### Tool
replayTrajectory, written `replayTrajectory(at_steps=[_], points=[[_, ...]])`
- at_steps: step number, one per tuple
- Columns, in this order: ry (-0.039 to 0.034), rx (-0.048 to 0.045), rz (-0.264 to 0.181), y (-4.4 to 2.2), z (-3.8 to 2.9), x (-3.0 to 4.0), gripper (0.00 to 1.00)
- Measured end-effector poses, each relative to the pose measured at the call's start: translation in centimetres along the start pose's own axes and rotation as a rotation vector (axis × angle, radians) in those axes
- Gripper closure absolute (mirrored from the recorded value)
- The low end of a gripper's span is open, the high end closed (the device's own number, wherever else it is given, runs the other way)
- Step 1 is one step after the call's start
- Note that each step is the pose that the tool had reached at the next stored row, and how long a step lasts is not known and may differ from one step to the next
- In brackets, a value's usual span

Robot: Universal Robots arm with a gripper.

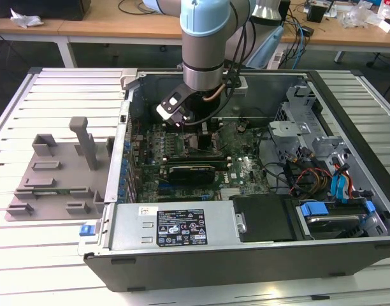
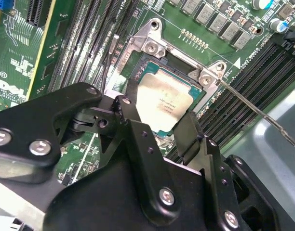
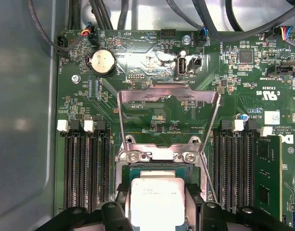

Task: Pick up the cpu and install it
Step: 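Place the cpu into insertion slot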

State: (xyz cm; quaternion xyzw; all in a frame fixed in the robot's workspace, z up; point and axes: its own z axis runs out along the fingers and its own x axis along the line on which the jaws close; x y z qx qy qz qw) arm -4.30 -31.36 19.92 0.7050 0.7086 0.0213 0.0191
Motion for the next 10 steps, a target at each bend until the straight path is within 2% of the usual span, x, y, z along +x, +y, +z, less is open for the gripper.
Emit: replayTrajectory(at_steps=[3, 5, 10], points=[[-0.0047, 0.0000, 0.000, 0.01, -0.21, 0.00, 0.46], [-0.0124, 0.0002, -0.001, 0.01, -0.22, 0.00, 0.46], [-0.0132, 0.0002, -0.001, 0.00, -0.15, 0.00, 0.46]])
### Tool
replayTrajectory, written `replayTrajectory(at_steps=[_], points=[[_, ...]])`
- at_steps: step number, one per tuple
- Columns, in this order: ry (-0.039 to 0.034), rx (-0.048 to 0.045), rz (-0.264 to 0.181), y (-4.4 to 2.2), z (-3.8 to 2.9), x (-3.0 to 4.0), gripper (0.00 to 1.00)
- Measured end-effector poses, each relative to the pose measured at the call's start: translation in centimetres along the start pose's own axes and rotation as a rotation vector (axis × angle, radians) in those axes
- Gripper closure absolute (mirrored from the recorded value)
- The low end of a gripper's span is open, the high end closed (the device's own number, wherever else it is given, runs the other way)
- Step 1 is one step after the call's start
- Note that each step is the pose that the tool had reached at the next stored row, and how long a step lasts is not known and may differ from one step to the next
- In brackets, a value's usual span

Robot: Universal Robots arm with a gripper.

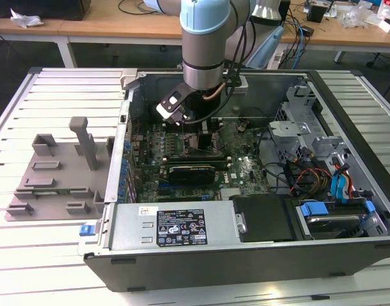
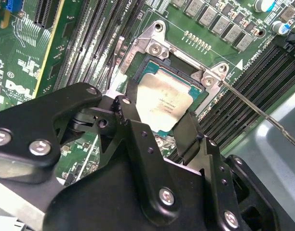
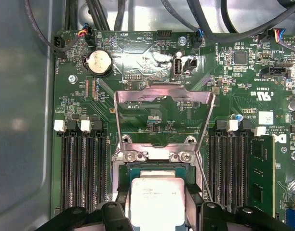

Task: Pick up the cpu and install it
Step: 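Place the cpu into insertion slot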

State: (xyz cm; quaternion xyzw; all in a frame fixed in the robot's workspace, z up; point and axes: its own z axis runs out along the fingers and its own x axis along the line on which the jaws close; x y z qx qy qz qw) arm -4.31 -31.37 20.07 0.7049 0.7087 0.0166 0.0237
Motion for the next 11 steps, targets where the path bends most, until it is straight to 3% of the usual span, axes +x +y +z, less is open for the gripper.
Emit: replayTrajectory(at_steps=[11], points=[[0.0009, 0.0001, -0.002, 0.00, 0.14, 0.00, 0.46]])
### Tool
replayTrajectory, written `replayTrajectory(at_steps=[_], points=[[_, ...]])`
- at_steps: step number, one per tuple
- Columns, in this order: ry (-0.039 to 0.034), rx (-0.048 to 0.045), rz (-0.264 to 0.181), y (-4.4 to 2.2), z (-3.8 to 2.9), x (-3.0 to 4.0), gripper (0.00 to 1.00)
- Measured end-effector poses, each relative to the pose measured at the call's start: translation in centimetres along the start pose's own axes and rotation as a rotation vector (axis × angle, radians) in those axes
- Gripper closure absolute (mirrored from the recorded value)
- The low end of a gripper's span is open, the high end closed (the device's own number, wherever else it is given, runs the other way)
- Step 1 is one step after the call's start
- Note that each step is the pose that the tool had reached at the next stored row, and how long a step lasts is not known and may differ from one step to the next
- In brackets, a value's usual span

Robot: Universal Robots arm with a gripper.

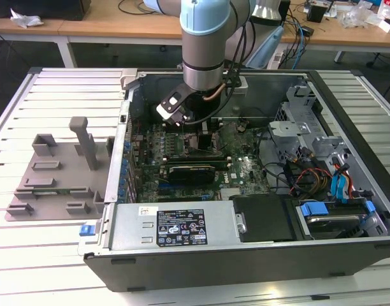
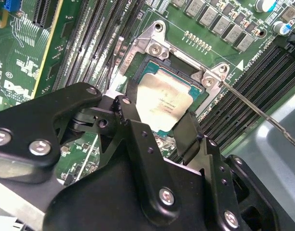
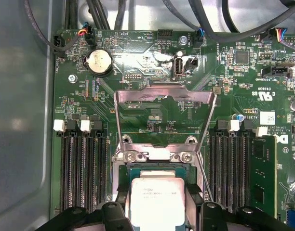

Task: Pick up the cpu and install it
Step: 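Place the cpu into insertion slot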

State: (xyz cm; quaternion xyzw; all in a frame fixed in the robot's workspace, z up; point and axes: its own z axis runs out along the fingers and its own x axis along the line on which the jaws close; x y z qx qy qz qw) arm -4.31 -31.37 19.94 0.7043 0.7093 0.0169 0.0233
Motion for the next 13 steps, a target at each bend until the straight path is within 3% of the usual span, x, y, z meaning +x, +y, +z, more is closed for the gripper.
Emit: replayTrajectory(at_steps=[13], points=[[-0.0001, 0.0000, 0.002, 0.02, 0.13, 0.00, 0.46]])
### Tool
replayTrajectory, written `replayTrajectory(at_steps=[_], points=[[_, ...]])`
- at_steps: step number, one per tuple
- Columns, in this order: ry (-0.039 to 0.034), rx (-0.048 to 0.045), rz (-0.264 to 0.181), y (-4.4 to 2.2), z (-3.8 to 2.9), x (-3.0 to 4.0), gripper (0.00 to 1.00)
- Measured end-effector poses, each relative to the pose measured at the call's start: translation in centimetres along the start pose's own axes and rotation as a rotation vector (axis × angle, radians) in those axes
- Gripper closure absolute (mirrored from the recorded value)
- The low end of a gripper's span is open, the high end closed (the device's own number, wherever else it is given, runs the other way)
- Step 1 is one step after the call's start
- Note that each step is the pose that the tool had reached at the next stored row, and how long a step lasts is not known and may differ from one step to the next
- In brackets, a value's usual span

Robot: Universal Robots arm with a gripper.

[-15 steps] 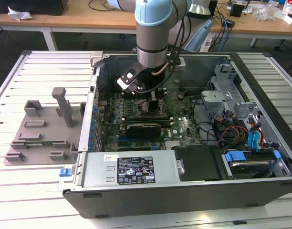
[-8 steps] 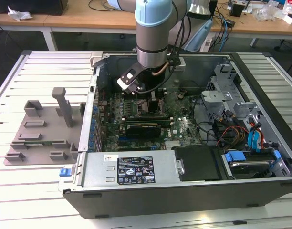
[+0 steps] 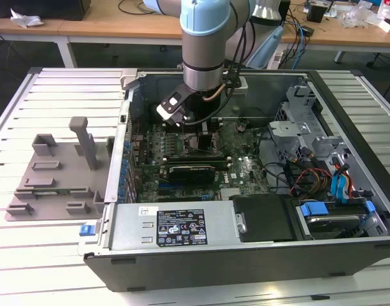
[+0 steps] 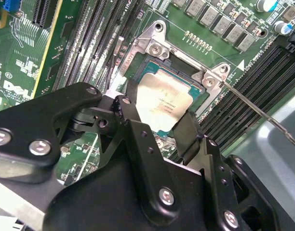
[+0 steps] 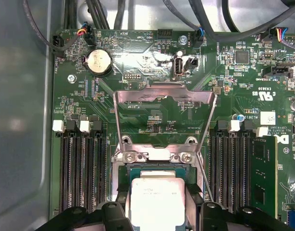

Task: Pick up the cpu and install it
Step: 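Place the cpu into insertion slot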

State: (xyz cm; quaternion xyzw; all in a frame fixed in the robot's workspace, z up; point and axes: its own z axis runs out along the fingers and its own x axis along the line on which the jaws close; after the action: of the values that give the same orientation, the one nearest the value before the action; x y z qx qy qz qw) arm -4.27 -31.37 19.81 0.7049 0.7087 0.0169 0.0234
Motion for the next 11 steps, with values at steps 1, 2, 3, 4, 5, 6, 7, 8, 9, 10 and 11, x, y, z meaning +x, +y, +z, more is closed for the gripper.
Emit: replayTrajectory(at_steps=[1, 2, 3, 4, 5, 6, 7, 8, 9, 10, 11], points=[[0.0000, 0.0000, 0.000, 0.00, 0.00, 0.00, 0.46], [0.0000, 0.0000, 0.000, 0.00, 0.02, 0.00, 0.46], [0.0000, 0.0000, 0.000, 0.00, 0.04, 0.00, 0.46], [-0.0001, 0.0000, 0.000, 0.00, 0.06, 0.00, 0.46], [-0.0002, 0.0001, 0.000, 0.00, 0.06, 0.00, 0.46], [-0.0002, 0.0002, 0.000, 0.00, 0.06, 0.00, 0.46], [-0.0001, 0.0001, 0.000, 0.00, 0.07, 0.00, 0.46], [0.0000, 0.0000, 0.000, 0.00, 0.08, 0.00, 0.46], [-0.0001, 0.0001, 0.000, 0.00, 0.11, 0.00, 0.46], [-0.0001, 0.0001, 0.000, 0.00, 0.12, 0.00, 0.46], [-0.0002, 0.0002, 0.000, 0.00, 0.12, 0.00, 0.46]])
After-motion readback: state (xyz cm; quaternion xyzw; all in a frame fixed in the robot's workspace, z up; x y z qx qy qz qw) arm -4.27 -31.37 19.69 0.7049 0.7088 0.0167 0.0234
